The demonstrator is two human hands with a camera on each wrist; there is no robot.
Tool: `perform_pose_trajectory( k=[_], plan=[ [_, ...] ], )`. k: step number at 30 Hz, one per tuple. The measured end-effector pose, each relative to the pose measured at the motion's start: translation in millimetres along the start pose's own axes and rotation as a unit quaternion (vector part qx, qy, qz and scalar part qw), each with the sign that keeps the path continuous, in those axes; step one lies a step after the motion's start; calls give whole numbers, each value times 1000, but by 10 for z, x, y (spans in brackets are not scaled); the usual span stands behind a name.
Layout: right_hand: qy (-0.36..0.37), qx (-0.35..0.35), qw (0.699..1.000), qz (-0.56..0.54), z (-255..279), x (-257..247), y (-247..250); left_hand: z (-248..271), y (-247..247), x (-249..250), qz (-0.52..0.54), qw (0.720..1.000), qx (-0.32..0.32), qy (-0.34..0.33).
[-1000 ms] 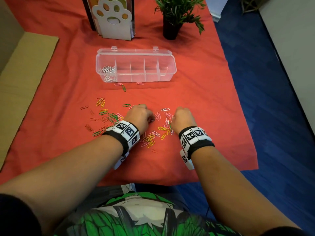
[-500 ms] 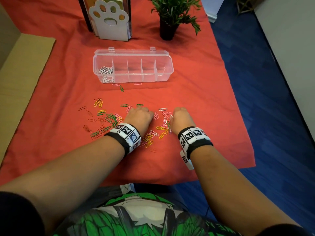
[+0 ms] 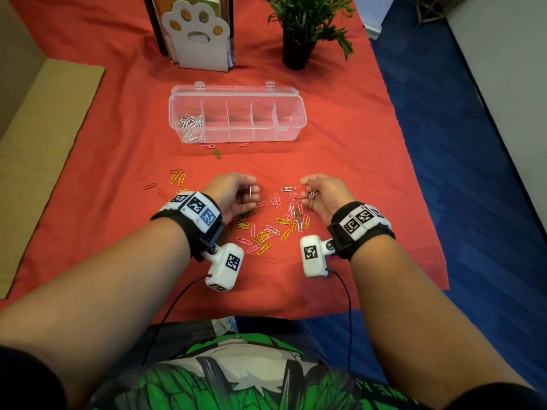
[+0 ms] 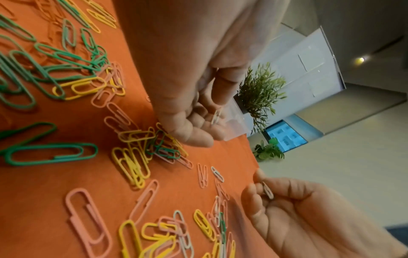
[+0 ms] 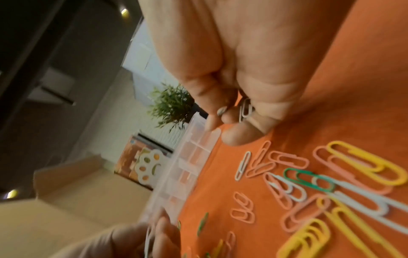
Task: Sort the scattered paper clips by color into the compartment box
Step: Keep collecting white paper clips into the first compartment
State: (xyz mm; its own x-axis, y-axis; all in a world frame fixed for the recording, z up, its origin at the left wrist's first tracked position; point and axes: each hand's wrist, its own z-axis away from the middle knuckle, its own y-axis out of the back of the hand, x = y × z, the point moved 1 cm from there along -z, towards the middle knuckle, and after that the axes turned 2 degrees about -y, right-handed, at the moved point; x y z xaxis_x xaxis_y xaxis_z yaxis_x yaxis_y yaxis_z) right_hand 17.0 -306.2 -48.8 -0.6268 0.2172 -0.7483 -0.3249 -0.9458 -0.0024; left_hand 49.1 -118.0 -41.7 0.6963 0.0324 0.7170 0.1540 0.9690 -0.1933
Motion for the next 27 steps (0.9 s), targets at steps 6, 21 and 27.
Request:
perform_pose_trajectory(
  k=[6,21,27],
  plan=[
    [50,46,966,251,-142,-28,-64,-77,-98,-132,-153,987,8,-39],
    [146,71,826,541,-221,-104,-169,56,-330,-224,-550,811,-51,-194],
    [31,20,995,92,-33,79,153,56,-436,-292,-628,737,-106,-226]
  ],
)
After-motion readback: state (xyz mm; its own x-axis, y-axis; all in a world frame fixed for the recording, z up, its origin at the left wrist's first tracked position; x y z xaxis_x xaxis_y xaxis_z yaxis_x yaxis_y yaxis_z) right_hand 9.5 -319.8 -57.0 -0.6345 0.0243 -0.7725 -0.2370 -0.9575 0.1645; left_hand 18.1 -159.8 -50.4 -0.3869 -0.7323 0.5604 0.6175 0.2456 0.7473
